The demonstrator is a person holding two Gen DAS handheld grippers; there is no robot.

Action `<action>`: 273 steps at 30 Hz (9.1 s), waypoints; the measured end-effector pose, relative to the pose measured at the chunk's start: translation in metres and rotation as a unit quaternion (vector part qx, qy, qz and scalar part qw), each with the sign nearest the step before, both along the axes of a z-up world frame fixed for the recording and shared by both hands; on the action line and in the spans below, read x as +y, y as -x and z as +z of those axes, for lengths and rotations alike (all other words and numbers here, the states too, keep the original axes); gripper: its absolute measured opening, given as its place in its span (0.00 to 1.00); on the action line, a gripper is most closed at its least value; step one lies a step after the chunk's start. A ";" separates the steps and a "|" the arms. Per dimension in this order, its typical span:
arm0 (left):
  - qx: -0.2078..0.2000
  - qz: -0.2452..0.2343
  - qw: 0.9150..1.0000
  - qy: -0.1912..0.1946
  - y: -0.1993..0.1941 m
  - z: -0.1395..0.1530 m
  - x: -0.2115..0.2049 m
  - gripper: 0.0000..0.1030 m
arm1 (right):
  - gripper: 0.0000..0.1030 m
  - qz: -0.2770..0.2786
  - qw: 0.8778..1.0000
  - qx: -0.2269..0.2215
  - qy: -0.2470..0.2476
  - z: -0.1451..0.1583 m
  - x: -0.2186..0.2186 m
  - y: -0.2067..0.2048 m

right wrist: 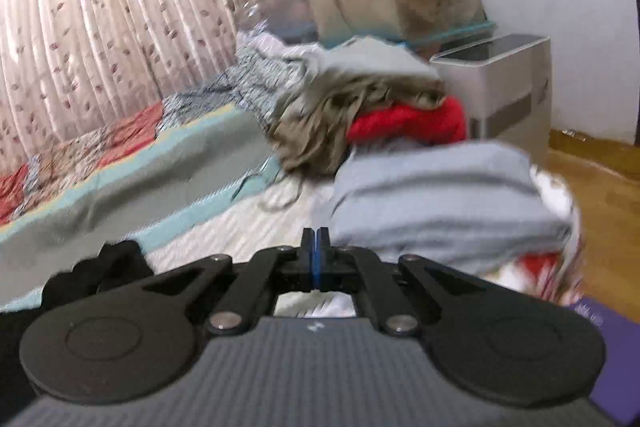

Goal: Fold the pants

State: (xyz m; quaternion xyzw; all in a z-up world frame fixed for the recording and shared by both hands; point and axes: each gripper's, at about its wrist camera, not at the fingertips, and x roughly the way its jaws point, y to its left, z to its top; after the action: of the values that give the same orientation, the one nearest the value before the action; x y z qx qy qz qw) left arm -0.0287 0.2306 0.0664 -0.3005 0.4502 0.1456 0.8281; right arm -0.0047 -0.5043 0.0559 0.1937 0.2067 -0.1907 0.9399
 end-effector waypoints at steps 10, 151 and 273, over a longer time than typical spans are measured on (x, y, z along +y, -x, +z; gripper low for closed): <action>0.016 0.017 0.993 -0.113 0.037 0.029 -0.013 0.28 | 0.46 0.121 0.980 0.094 -0.125 -0.068 0.025 -0.066; -0.015 -0.170 0.913 -0.370 -0.310 -0.061 -0.083 0.12 | 0.21 0.112 0.966 0.212 0.094 -0.069 0.072 -0.304; -0.143 -0.160 0.940 -0.266 -0.070 -0.017 -0.150 0.58 | 0.53 -0.204 0.977 0.047 -0.036 -0.053 -0.026 0.033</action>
State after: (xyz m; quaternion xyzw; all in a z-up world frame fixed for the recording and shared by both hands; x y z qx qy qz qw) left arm 0.0415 0.0809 0.0492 -0.0111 0.3143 0.0812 0.9458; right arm -0.0373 -0.5299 0.0030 0.2565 0.2138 -0.3794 0.8629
